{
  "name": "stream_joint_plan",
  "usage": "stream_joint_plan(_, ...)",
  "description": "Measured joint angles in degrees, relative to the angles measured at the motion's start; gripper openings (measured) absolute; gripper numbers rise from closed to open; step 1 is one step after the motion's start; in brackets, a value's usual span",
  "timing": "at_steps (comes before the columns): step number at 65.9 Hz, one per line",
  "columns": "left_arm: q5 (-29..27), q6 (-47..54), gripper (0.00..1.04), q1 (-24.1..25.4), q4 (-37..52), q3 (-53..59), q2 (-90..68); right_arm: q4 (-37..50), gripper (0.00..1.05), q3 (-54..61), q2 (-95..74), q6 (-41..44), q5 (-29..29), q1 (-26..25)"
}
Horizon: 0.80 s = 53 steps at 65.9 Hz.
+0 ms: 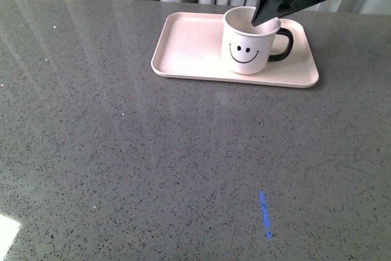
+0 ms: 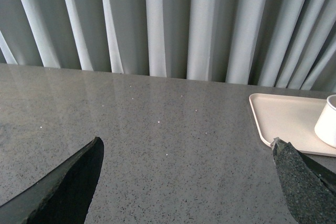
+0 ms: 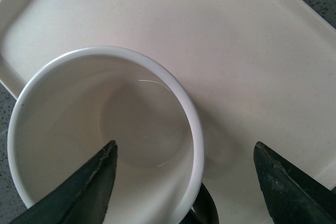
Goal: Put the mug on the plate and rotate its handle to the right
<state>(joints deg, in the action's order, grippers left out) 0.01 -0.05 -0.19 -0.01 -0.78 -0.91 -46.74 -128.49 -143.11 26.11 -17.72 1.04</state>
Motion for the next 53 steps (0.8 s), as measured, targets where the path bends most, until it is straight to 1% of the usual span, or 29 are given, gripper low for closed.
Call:
stream_joint_plan(2, 0.0, 0.0, 0.96, 0.0, 0.0, 0.0, 0.0, 0.3, 0.85, 0.0, 0.2, -0.3, -0.9, -0.2)
stream_joint_plan(8, 0.0, 0.0, 0.96, 0.0, 0.0, 0.0, 0.0, 1.0, 0.97, 0.2, 0.9, -1.1, -2.6, -0.5)
stream_joint_plan(16, 0.0, 0.0, 0.96, 0.0, 0.0, 0.0, 0.0, 4.8, 0.96, 4.2, 6.1, -2.2, -5.4, -1.3)
stream_joint_plan(20, 0.0, 0.0, 0.96, 0.0, 0.0, 0.0, 0.0, 9.0, 0.96, 8.9, 10.7, -3.1, -9.0, -1.9)
stream_joint_plan(22, 0.0, 0.0, 0.96, 0.0, 0.0, 0.0, 0.0, 12.5, 0.96, 13.0, 14.2, -3.8, -11.2, -2.2)
stream_joint_plan(27, 0.0, 0.0, 0.96, 0.0, 0.0, 0.0, 0.0, 15.0, 0.96, 17.1, 17.7, -4.3, -12.1, -2.4)
stream_joint_plan(37, 0.0, 0.0, 0.96, 0.0, 0.0, 0.0, 0.0, 15.4, 0.96, 17.9, 19.3, -4.5, -12.3, -2.5)
stream_joint_plan(39, 0.0, 0.0, 0.96, 0.0, 0.0, 0.0, 0.0, 19.5, 0.93, 20.3, 20.0, -6.6, -9.3, -2.4)
stream_joint_plan(40, 0.0, 0.0, 0.96, 0.0, 0.0, 0.0, 0.0, 25.9, 0.9, 23.7, 21.1, -8.3, -5.0, -2.1)
stream_joint_plan(41, 0.0, 0.0, 0.96, 0.0, 0.0, 0.0, 0.0, 29.0, 0.88, 25.4, 21.6, -9.2, -2.6, -1.9)
stream_joint_plan(42, 0.0, 0.0, 0.96, 0.0, 0.0, 0.0, 0.0, 35.6, 0.85, 29.2, 22.8, -11.4, 2.3, -1.7)
stream_joint_plan(43, 0.0, 0.0, 0.96, 0.0, 0.0, 0.0, 0.0, 38.9, 0.83, 31.2, 23.4, -12.4, 4.5, -1.6)
stream_joint_plan(44, 0.0, 0.0, 0.96, 0.0, 0.0, 0.0, 0.0, 45.5, 0.8, 35.5, 24.8, -14.1, 8.0, -1.4)
stream_joint_plan(45, 0.0, 0.0, 0.96, 0.0, 0.0, 0.0, 0.0, 48.7, 0.78, 37.7, 25.4, -15.5, 9.5, -1.4)
stream_joint_plan(46, 0.0, 0.0, 0.96, 0.0, 0.0, 0.0, 0.0, 55.1, 0.75, 41.9, 26.9, -17.3, 12.2, -1.3)
stream_joint_plan(47, 0.0, 0.0, 0.96, 0.0, 0.0, 0.0, 0.0, 58.2, 0.73, 43.9, 27.5, -18.0, 13.3, -1.2)
stream_joint_plan(48, 0.0, 0.0, 0.96, 0.0, 0.0, 0.0, 0.0, 64.5, 0.7, 48.0, 28.9, -19.1, 15.4, -1.2)
stream_joint_plan(50, 0.0, 0.0, 0.96, 0.0, 0.0, 0.0, 0.0, 70.7, 0.66, 51.9, 30.3, -20.5, 16.5, -1.2)
stream_joint_plan(51, 0.0, 0.0, 0.96, 0.0, 0.0, 0.0, 0.0, 75.6, 0.62, 55.4, 31.8, -21.4, 17.0, -1.2)
stream_joint_plan(53, 0.0, 0.0, 0.96, 0.0, 0.0, 0.0, 0.0, 82.0, 0.57, 60.2, 34.0, -22.4, 17.2, -1.2)
